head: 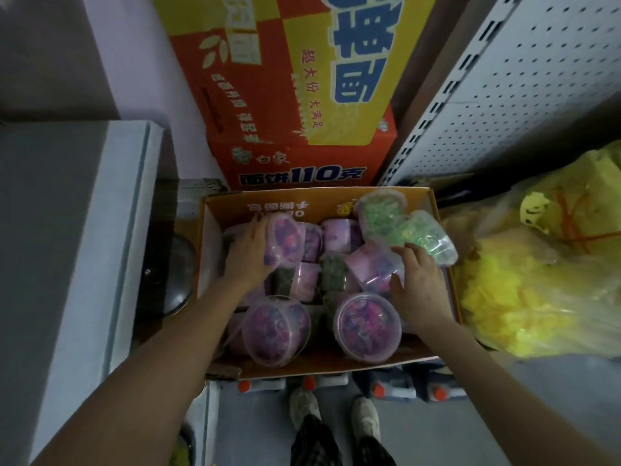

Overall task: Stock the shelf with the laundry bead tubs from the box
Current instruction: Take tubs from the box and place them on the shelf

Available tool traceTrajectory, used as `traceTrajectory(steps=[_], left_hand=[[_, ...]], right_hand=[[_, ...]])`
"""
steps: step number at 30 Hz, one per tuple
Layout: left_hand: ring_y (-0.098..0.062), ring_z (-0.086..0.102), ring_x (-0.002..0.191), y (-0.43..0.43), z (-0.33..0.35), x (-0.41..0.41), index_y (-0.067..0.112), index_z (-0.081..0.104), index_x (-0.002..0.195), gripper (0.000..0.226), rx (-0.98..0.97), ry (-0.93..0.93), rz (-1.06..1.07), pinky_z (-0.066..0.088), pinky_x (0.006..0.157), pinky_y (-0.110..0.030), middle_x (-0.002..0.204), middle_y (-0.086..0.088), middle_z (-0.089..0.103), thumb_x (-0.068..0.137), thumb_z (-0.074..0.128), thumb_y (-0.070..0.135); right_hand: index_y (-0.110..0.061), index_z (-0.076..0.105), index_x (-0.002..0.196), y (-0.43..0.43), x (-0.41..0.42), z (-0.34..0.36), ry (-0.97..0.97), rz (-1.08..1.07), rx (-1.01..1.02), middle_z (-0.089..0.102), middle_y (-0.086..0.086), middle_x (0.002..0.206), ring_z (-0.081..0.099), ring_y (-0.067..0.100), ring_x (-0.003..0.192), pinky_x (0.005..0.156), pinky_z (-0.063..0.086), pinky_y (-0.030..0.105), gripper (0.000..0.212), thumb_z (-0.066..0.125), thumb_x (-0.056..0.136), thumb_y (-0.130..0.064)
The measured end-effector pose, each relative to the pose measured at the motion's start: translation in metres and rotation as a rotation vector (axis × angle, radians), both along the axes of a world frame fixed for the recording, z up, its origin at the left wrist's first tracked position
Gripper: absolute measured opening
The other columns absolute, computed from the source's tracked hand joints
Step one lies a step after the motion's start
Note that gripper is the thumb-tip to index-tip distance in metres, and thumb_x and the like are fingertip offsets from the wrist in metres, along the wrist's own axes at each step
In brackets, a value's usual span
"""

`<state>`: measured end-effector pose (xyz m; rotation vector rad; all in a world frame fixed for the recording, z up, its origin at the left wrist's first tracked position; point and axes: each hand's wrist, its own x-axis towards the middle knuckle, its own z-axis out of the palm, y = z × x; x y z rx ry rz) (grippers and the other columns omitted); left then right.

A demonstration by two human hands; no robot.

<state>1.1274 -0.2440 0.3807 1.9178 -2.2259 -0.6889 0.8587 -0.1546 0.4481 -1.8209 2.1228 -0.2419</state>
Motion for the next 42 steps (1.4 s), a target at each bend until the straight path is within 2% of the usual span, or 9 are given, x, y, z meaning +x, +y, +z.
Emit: traceTrajectory(steps=[4,7,10,14,19,23,29,35,42], left_hand=[[-0.031,0.048,0.125,-0.008,-0.011,-0.002,0.013,0.029,0.138,0.106,0.058,0.113,0.004,0.046,0.097,-0.044,0.137,-0.012,0.046,0.051,0.089,0.016],[-0.031,0.039,0.132,-0.01,-0.013,0.0,0.014,0.023,0.143,0.115,0.085,0.131,-0.025,0.039,0.105,-0.048,0.142,-0.012,0.04,0.049,0.09,0.015],[-0.03,0.035,0.134,-0.016,-0.009,0.002,0.014,0.017,0.148,0.118,0.042,0.0,-0.148,0.03,0.109,-0.042,0.144,-0.012,0.037,0.054,0.088,0.023],[-0.033,0.046,0.121,-0.016,0.001,-0.001,0.023,0.025,0.143,0.108,0.002,-0.045,-0.138,0.038,0.098,-0.045,0.134,-0.011,0.048,0.056,0.085,0.044],[-0.027,0.039,0.126,-0.008,0.026,-0.028,0.02,0.023,0.142,0.109,0.016,0.322,0.066,0.041,0.101,-0.041,0.139,-0.012,0.031,0.055,0.088,0.031],[-0.024,0.034,0.13,-0.009,0.051,-0.064,0.018,0.022,0.144,0.111,-0.039,0.451,0.092,0.037,0.097,-0.032,0.14,-0.011,0.03,0.055,0.089,0.025],[-0.024,0.037,0.127,-0.012,0.061,-0.096,0.013,0.025,0.143,0.113,-0.062,0.452,0.061,0.034,0.094,-0.027,0.137,-0.012,0.035,0.052,0.091,0.023],[-0.024,0.036,0.127,-0.008,0.065,-0.107,0.014,0.026,0.142,0.113,-0.063,0.446,0.06,0.037,0.094,-0.029,0.138,-0.012,0.033,0.049,0.091,0.022],[-0.02,0.035,0.13,-0.005,0.065,-0.085,0.012,0.029,0.14,0.11,-0.128,0.466,0.084,0.034,0.101,-0.027,0.14,-0.009,0.034,0.05,0.092,0.021]], right_hand=[[-0.003,0.055,0.122,0.001,-0.003,-0.005,0.009,-0.002,-0.017,0.053,0.02,0.125,0.054,0.038,0.112,0.09,0.046,0.048,0.047,0.066,0.076,0.001],[-0.005,0.053,0.125,-0.001,-0.002,-0.009,0.02,0.001,-0.006,0.049,0.019,0.13,0.051,0.037,0.116,0.093,0.045,0.047,0.047,0.063,0.079,-0.002],[-0.007,0.052,0.126,-0.003,-0.003,-0.008,0.002,-0.006,-0.006,0.048,0.016,0.129,0.049,0.035,0.116,0.094,0.043,0.045,0.045,0.06,0.082,-0.004],[-0.007,0.052,0.125,-0.001,-0.003,-0.006,-0.02,-0.009,-0.03,0.05,0.015,0.124,0.05,0.033,0.113,0.093,0.044,0.043,0.043,0.06,0.083,-0.004],[-0.007,0.054,0.122,0.005,-0.002,0.002,-0.031,-0.028,-0.04,0.053,0.014,0.12,0.052,0.032,0.108,0.089,0.045,0.042,0.041,0.06,0.081,-0.004],[-0.009,0.05,0.124,0.011,-0.01,0.011,-0.021,-0.181,-0.041,0.051,0.014,0.121,0.052,0.033,0.108,0.089,0.045,0.043,0.039,0.058,0.085,-0.011],[-0.006,0.034,0.128,0.017,-0.019,0.01,-0.296,-0.558,0.031,0.04,0.017,0.126,0.049,0.038,0.112,0.089,0.047,0.048,0.053,0.061,0.085,-0.022],[-0.019,0.004,0.148,-0.001,-0.017,0.003,-0.559,-0.77,0.096,0.022,0.02,0.146,0.047,0.042,0.117,0.089,0.045,0.045,0.094,0.068,0.082,-0.037],[-0.025,-0.004,0.149,-0.036,-0.001,-0.008,-0.899,-1.108,-0.047,0.033,0.021,0.146,0.044,0.04,0.125,0.098,0.039,0.044,0.114,0.078,0.072,-0.039]])
